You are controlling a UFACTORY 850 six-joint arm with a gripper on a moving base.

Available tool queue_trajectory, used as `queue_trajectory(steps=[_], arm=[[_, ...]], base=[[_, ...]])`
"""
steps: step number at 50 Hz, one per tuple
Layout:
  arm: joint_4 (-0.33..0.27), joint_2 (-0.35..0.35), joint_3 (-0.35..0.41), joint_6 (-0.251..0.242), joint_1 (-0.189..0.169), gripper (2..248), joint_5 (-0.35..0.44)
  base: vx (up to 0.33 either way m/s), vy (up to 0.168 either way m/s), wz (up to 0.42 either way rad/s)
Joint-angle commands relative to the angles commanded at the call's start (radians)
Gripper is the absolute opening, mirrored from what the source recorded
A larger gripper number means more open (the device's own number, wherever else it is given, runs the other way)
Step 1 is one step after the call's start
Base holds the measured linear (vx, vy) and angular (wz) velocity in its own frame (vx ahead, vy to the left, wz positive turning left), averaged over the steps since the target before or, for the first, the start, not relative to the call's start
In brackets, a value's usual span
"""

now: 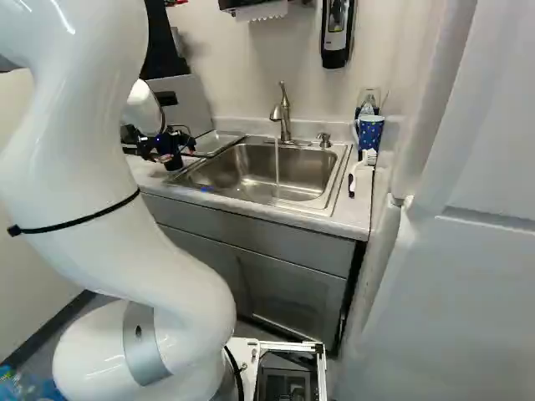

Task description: Rinse the cup and place it in the tray

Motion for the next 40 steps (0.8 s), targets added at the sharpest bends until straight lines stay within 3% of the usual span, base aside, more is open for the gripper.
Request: queue_trajectory(steps=[40], arm=[[0.000,0.028,0.127,0.000,0.018,247,0.234]], base=[[0.000,0.000,0.000]])
